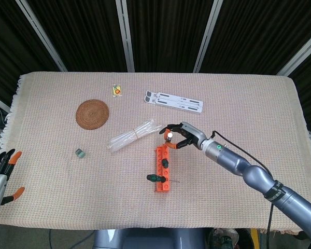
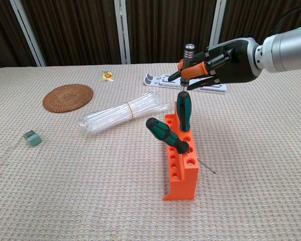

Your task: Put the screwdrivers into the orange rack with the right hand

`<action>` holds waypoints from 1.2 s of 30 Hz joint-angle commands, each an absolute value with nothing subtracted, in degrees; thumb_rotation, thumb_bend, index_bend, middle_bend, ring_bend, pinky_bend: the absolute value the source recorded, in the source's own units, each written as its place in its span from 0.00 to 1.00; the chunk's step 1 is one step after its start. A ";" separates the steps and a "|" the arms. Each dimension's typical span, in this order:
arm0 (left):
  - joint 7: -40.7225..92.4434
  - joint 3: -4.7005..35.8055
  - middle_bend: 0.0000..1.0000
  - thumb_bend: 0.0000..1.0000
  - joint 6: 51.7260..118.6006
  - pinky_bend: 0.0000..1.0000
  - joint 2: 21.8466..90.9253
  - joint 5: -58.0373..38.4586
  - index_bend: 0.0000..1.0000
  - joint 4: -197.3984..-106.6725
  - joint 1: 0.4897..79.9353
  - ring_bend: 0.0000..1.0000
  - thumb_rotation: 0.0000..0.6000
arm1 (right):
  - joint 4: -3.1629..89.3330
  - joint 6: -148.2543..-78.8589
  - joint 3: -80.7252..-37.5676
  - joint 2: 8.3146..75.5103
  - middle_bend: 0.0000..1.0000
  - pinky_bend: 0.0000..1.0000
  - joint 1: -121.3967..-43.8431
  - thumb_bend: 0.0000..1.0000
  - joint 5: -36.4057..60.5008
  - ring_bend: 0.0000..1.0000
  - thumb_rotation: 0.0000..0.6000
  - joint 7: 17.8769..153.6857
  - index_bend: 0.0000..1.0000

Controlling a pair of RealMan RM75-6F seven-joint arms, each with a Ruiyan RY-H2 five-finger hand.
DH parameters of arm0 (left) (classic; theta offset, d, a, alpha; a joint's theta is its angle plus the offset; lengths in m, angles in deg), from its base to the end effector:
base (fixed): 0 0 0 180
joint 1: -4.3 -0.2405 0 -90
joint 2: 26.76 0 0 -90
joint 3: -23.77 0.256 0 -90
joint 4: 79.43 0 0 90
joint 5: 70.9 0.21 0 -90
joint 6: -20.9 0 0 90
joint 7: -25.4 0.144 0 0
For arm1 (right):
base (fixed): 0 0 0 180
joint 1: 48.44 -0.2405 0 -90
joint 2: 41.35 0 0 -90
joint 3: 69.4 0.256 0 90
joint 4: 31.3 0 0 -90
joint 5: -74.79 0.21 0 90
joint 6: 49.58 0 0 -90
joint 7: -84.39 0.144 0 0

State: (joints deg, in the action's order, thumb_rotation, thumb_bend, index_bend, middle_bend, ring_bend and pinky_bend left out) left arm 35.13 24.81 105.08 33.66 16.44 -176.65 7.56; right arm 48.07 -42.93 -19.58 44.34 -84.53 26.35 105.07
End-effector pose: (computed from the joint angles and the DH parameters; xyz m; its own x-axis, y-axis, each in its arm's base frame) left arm -0.3071 0.1567 0.1595 0.5301 0.0957 0.8425 0.8473 -0.0204 -0.5308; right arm -0.1119 -0.4016 0.0298 -0.5400 -0.7088 0.4538 -0.7926 0.2469 -0.5575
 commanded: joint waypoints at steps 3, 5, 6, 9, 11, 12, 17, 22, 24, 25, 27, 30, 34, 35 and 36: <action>34.97 24.80 0.00 0.21 105.28 0.00 33.68 16.37 0.00 -176.49 7.40 0.00 1.00 | 47.34 -44.01 -20.48 45.57 0.26 0.00 -85.08 0.43 25.89 0.00 1.00 104.19 0.67; 34.86 24.86 0.00 0.21 105.28 0.00 33.71 16.42 0.00 -176.37 7.35 0.00 1.00 | 47.00 -44.69 -21.08 46.07 0.26 0.00 -85.50 0.42 25.57 0.00 1.00 103.86 0.67; 34.80 24.88 0.00 0.21 105.27 0.00 33.74 16.42 0.00 -176.31 7.34 0.00 1.00 | 46.88 -44.95 -21.33 46.20 0.26 0.00 -85.66 0.42 25.47 0.00 1.00 103.79 0.66; 34.58 24.87 0.00 0.21 105.25 0.00 33.83 16.32 0.00 -176.09 7.29 0.00 1.00 | 46.23 -45.97 -22.27 46.64 0.26 0.00 -86.30 0.42 25.21 0.00 1.00 103.74 0.65; 34.44 24.88 0.00 0.21 105.21 0.00 33.89 16.23 0.00 -175.90 7.26 0.00 1.00 | 45.70 -46.81 -22.92 46.87 0.25 0.00 -86.77 0.41 25.02 0.00 1.00 103.77 0.64; 34.39 24.88 0.00 0.21 105.20 0.00 33.92 16.21 0.00 -175.84 7.25 0.00 1.00 | 45.49 -47.20 -23.17 46.95 0.25 0.00 -86.94 0.41 24.92 0.00 1.00 103.77 0.64; 34.11 24.88 0.00 0.21 105.06 0.00 34.02 16.17 0.00 -175.55 7.28 0.00 1.00 | 44.54 -48.26 -24.53 47.02 0.24 0.00 -87.77 0.40 24.87 0.00 1.00 104.40 0.61; 33.96 24.81 0.00 0.21 104.95 0.00 34.09 16.11 0.00 -175.38 7.34 0.00 1.00 | 44.41 -48.73 -25.49 46.62 0.23 0.00 -88.26 0.39 24.69 0.00 1.00 104.85 0.58; 33.90 24.81 0.00 0.21 104.92 0.00 34.09 16.18 0.00 -175.38 7.37 0.00 1.00 | 44.60 -48.89 -25.86 46.35 0.22 0.00 -88.37 0.38 24.54 0.00 1.00 104.98 0.57; 33.89 24.81 0.00 0.21 104.93 0.00 34.09 16.20 0.00 -175.36 7.38 0.00 1.00 | 44.80 -48.85 -26.05 46.14 0.22 0.00 -88.41 0.38 24.48 0.00 1.00 105.09 0.56; 33.88 24.79 0.00 0.21 104.94 0.00 34.11 16.18 0.00 -175.35 7.36 0.00 1.00 | 45.19 -48.86 -26.29 45.83 0.22 0.00 -88.43 0.38 24.44 0.00 1.00 105.30 0.56; 33.84 24.78 0.00 0.21 104.96 0.00 34.11 16.22 0.00 -175.39 7.38 0.00 1.00 | 45.55 -48.82 -26.48 45.63 0.22 0.00 -88.43 0.38 24.40 0.00 1.00 105.46 0.56; 33.82 24.77 0.00 0.21 105.03 0.00 34.11 16.29 0.00 -175.39 7.36 0.00 1.00 | 46.03 -49.14 -26.85 45.45 0.21 0.00 -88.46 0.38 24.31 0.00 1.00 105.81 0.55; 33.80 24.77 0.00 0.21 105.07 0.00 34.11 16.29 0.00 -175.38 7.34 0.00 1.00 | 46.07 -49.20 -26.94 45.43 0.21 0.00 -88.49 0.38 24.32 0.00 1.00 105.92 0.54; 33.77 24.77 0.00 0.21 105.09 0.00 34.09 16.24 0.00 -175.35 7.30 0.00 1.00 | 46.08 -49.20 -27.11 45.39 0.20 0.00 -88.59 0.37 24.29 0.00 1.00 106.04 0.52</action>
